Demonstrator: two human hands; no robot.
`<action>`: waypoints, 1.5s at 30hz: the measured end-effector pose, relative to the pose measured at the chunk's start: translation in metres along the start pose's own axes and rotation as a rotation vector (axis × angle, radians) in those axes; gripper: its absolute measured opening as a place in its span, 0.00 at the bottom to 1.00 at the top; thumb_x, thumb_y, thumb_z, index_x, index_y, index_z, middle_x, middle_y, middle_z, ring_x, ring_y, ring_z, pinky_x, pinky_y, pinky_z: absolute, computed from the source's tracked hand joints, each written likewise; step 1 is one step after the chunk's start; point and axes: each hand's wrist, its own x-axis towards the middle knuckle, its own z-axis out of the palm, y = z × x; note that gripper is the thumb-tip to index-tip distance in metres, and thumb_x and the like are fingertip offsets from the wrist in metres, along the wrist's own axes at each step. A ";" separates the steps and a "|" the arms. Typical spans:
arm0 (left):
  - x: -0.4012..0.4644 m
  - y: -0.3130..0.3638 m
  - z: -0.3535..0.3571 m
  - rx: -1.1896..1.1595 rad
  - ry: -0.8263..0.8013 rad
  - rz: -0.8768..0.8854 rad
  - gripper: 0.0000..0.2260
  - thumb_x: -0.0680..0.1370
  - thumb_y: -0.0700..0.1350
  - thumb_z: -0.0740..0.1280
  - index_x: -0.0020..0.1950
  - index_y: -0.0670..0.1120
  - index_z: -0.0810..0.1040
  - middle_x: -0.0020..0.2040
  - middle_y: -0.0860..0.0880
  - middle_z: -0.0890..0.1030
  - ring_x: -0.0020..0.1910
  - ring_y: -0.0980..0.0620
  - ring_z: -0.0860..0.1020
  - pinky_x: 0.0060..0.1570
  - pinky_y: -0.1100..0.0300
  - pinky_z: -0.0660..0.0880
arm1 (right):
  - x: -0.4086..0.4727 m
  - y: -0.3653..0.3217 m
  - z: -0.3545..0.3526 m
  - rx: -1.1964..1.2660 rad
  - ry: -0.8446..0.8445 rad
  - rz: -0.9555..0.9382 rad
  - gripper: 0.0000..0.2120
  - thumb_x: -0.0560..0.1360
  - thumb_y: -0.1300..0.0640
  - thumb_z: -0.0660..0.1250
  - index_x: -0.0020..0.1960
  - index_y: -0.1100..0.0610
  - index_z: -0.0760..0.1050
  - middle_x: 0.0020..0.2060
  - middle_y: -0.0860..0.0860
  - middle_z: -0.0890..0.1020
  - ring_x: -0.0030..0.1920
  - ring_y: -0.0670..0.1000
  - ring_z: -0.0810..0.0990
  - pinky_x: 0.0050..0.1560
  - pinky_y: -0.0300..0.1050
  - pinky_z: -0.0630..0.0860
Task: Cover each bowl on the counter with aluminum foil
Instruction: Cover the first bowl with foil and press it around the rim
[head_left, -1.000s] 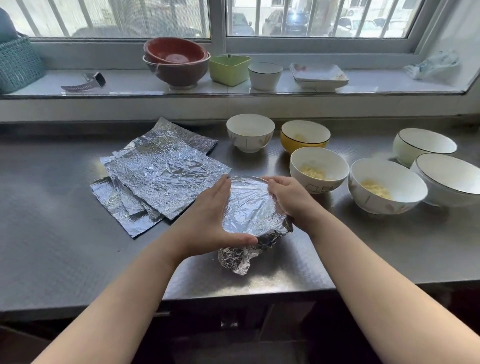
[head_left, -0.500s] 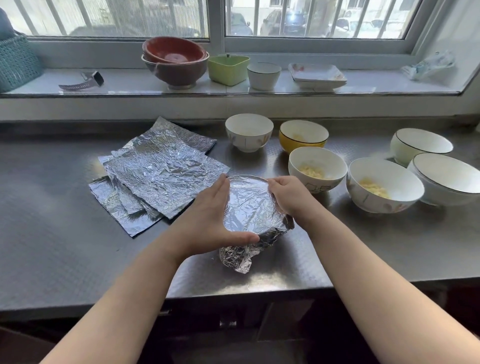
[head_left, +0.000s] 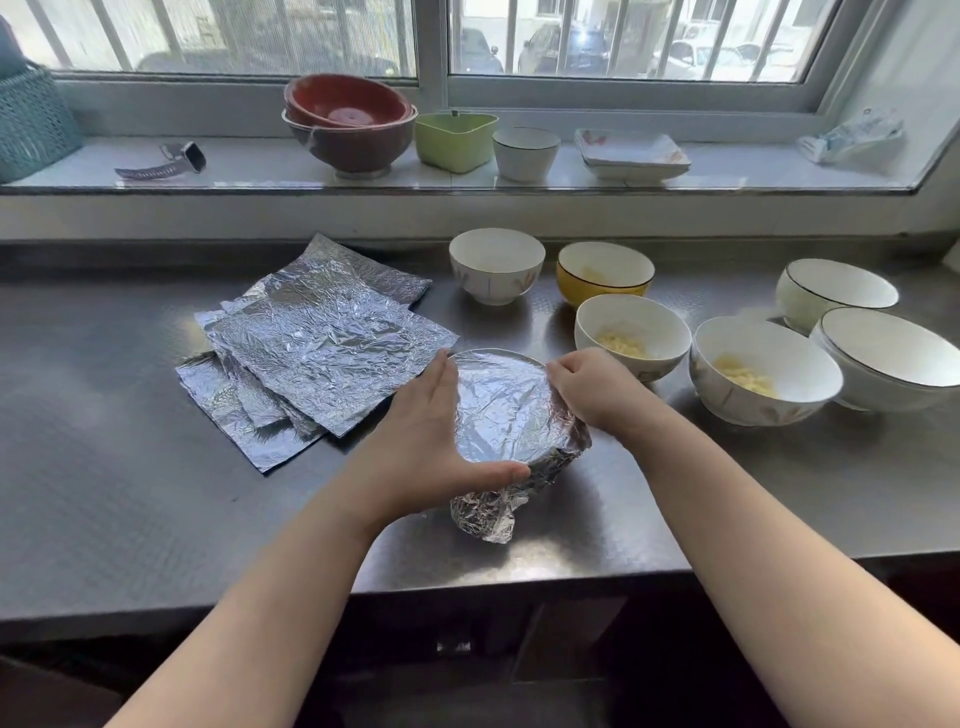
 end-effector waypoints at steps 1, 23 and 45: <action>0.000 0.000 0.001 0.002 0.003 -0.003 0.62 0.60 0.78 0.64 0.80 0.47 0.38 0.80 0.54 0.38 0.78 0.54 0.41 0.77 0.54 0.44 | -0.001 0.000 0.000 -0.019 0.000 -0.001 0.19 0.83 0.57 0.56 0.35 0.62 0.71 0.31 0.58 0.73 0.33 0.54 0.68 0.37 0.47 0.64; -0.008 0.015 0.003 -0.026 0.060 -0.059 0.64 0.55 0.80 0.59 0.80 0.46 0.41 0.80 0.53 0.40 0.79 0.52 0.43 0.77 0.52 0.47 | -0.011 0.000 0.000 -0.058 0.012 0.053 0.17 0.82 0.58 0.55 0.34 0.54 0.68 0.30 0.51 0.71 0.33 0.53 0.71 0.37 0.42 0.70; 0.005 0.015 -0.004 0.283 0.030 0.164 0.53 0.61 0.82 0.37 0.80 0.53 0.44 0.80 0.53 0.38 0.77 0.54 0.34 0.73 0.55 0.36 | -0.004 -0.009 -0.010 -0.118 0.021 0.021 0.17 0.83 0.56 0.58 0.37 0.60 0.73 0.32 0.55 0.74 0.35 0.54 0.72 0.39 0.44 0.67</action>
